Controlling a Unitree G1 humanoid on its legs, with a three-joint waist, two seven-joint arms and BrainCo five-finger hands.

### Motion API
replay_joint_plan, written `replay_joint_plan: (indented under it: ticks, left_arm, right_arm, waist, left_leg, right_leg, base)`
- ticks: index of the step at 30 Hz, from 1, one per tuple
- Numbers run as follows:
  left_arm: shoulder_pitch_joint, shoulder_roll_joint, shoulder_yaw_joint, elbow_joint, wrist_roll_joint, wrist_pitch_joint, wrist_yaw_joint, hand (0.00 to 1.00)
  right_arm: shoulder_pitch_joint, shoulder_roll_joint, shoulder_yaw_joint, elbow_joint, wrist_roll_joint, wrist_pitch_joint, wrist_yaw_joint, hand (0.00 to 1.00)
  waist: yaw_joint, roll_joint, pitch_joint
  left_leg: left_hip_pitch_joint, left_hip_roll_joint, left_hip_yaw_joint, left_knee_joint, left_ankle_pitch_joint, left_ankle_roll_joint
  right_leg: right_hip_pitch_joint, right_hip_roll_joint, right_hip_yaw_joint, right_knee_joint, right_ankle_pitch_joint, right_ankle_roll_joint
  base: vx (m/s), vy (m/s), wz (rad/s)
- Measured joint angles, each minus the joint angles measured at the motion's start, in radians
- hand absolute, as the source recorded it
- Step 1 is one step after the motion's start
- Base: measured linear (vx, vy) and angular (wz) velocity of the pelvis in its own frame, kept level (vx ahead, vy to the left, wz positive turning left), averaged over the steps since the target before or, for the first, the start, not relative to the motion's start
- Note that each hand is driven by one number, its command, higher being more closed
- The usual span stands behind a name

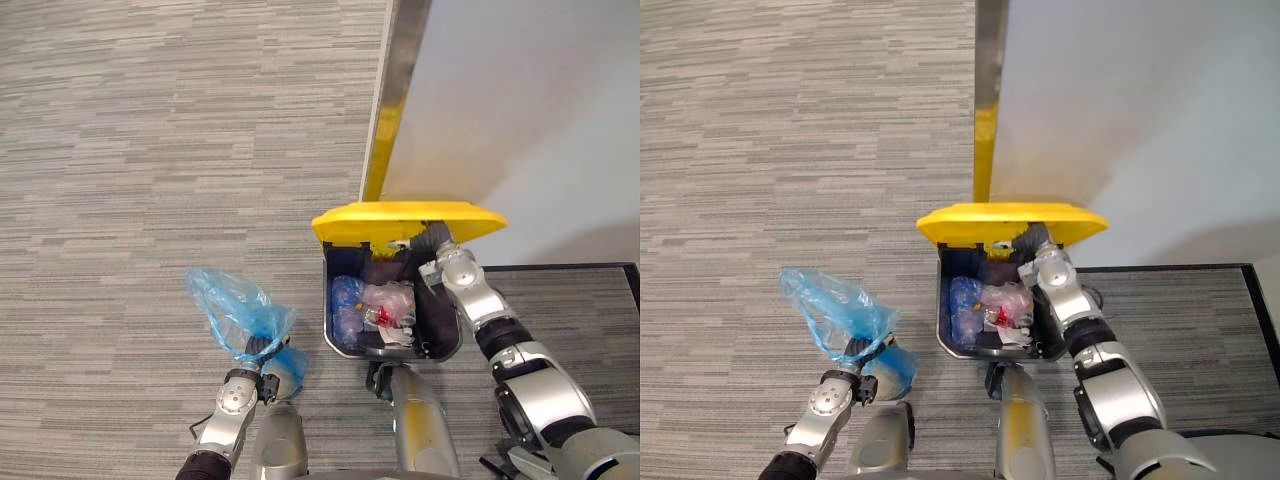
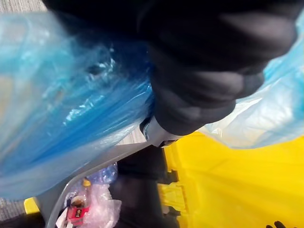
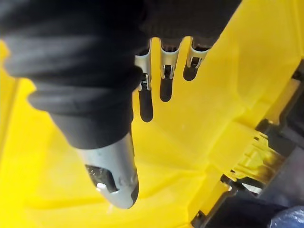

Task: Gather rubbish on tea table into small bin, then transfer packed bag to large trash can.

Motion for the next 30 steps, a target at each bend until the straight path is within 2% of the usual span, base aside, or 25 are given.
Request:
replay_joint_plan:
  ticks: [13, 18, 22, 28, 30]
  left_arm:
    - [0.014, 0.023, -0.06, -0.209, -0.075, -0.027, -0.02, 1.0]
    - [0.012, 0.042, -0.14, -0.341, -0.126, -0.047, -0.039, 1.0]
    - [-0.023, 0.038, -0.247, -0.423, -0.14, -0.066, -0.058, 1.0]
    - [-0.153, 0.004, -0.366, -0.431, -0.143, -0.066, -0.058, 1.0]
    - [-0.204, -0.004, -0.389, -0.431, -0.143, -0.066, -0.058, 1.0]
  right_arm:
    - [-0.02, -0.041, 0.038, 0.0, 0.0, 0.0, 0.005, 0.0]
    - [-0.037, -0.054, 0.045, 0.008, -0.001, 0.003, 0.005, 0.0]
    - [-0.092, -0.059, 0.078, 0.052, -0.001, 0.007, 0.006, 0.0]
    - [-0.147, -0.063, 0.085, 0.078, -0.021, 0.022, 0.008, 0.0]
    - [-0.176, -0.071, 0.123, 0.082, -0.032, 0.03, 0.018, 0.0]
  waist:
    - [-0.002, 0.001, 0.004]
    - [-0.002, 0.001, 0.005]
    - [-0.003, 0.002, 0.009]
    - [-0.013, 0.005, 0.034]
    - [-0.028, 0.004, 0.044]
  left_leg:
    - [-0.014, -0.001, -0.001, 0.032, -0.017, 0.006]
    - [-0.014, -0.003, 0.0, 0.034, -0.017, 0.006]
    - [-0.012, -0.003, 0.004, 0.037, -0.018, 0.006]
    - [-0.013, -0.005, 0.008, 0.053, -0.022, 0.005]
    - [-0.013, -0.007, 0.011, 0.056, -0.022, 0.006]
  right_leg:
    - [0.0, 0.001, 0.003, -0.003, 0.004, -0.005]
    - [0.001, -0.001, 0.004, -0.001, 0.004, -0.006]
    - [0.001, 0.0, 0.008, -0.001, 0.004, -0.006]
    - [0.001, 0.0, 0.015, 0.005, 0.007, -0.011]
    - [0.0, -0.001, 0.019, 0.005, 0.007, -0.01]
  base:
    - [0.0, 0.008, 0.0]
    - [0.0, 0.0, 0.0]
    - [0.0, 0.0, 0.0]
    - [-0.01, -0.006, -0.02]
    - [0.0, -0.005, -0.02]
